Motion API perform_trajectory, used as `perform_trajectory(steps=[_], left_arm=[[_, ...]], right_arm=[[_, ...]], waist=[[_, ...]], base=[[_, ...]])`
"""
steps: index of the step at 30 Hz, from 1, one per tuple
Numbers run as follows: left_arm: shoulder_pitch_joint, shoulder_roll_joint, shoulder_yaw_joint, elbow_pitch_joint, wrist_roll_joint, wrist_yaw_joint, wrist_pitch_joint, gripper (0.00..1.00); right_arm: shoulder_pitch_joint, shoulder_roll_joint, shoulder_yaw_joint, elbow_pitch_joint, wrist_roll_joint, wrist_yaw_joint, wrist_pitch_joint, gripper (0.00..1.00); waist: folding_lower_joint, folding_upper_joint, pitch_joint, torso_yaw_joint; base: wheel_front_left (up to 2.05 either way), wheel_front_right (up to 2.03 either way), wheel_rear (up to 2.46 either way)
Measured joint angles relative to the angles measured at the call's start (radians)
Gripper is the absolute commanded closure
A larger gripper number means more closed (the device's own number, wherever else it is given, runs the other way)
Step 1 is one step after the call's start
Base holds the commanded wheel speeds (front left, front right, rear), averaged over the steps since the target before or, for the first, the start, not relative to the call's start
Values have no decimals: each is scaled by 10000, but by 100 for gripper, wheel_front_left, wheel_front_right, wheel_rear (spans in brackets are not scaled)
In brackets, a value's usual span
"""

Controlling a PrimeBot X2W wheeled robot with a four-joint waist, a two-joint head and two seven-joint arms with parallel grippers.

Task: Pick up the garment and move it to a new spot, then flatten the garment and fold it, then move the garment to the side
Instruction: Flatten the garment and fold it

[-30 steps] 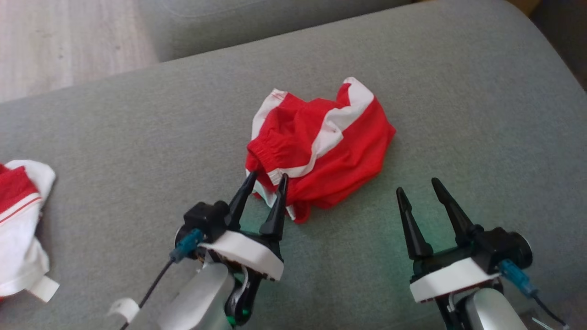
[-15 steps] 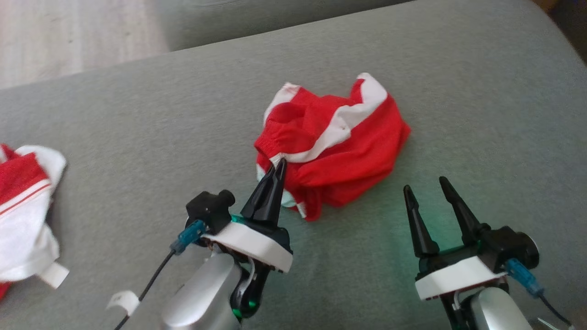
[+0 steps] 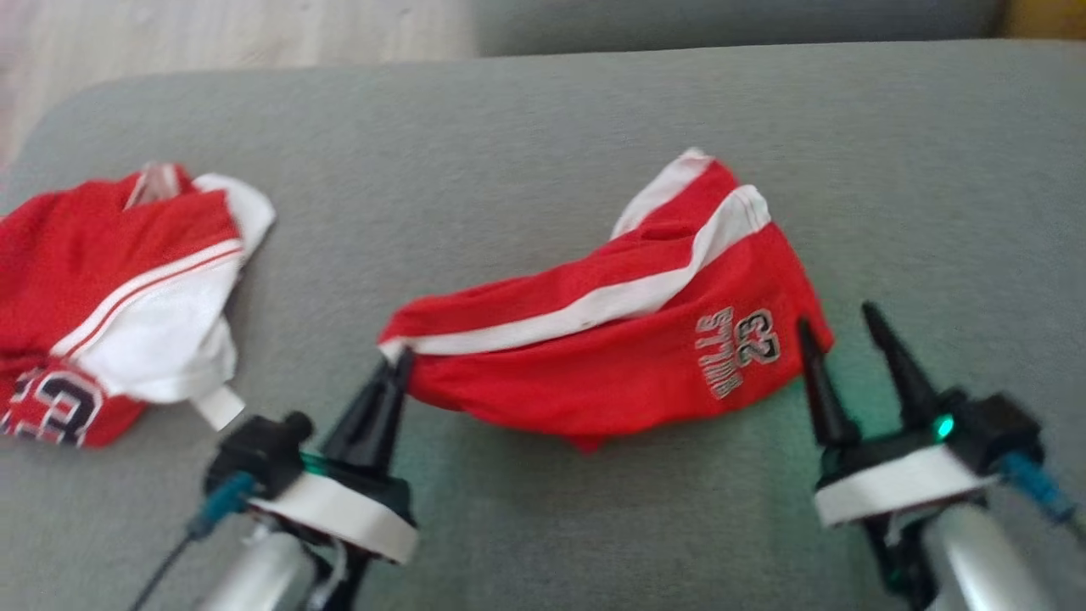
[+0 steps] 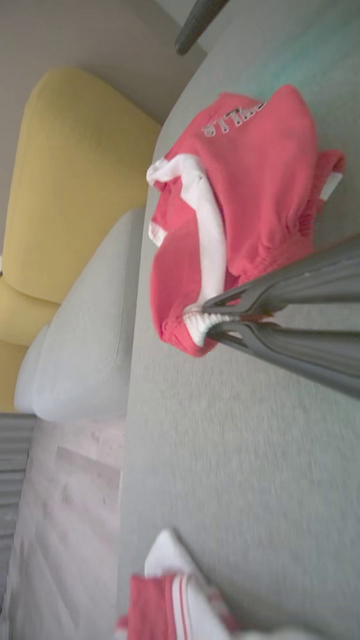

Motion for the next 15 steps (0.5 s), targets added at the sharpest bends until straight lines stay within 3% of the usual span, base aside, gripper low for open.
perform_trajectory(steps=[5,11,15], left_arm=[[-378,506,301,-242,52,121,309,100],[-1218,568,435,-82,100,144,349,100],[-1434,564,430,259,148,88,343,100]], right_arm=[[-1640,-1540,957,456,1480,0,0,0],[-3585,-3172,3931,1028,4867,0,128,0],[-4410,-4144,5643,1135,6199,0,487,0]], waist=[[2,0,489,467],[3,0,1024,857],[2,0,1225,1074]], base=[[0,0,0],[0,0,0],[0,0,0]])
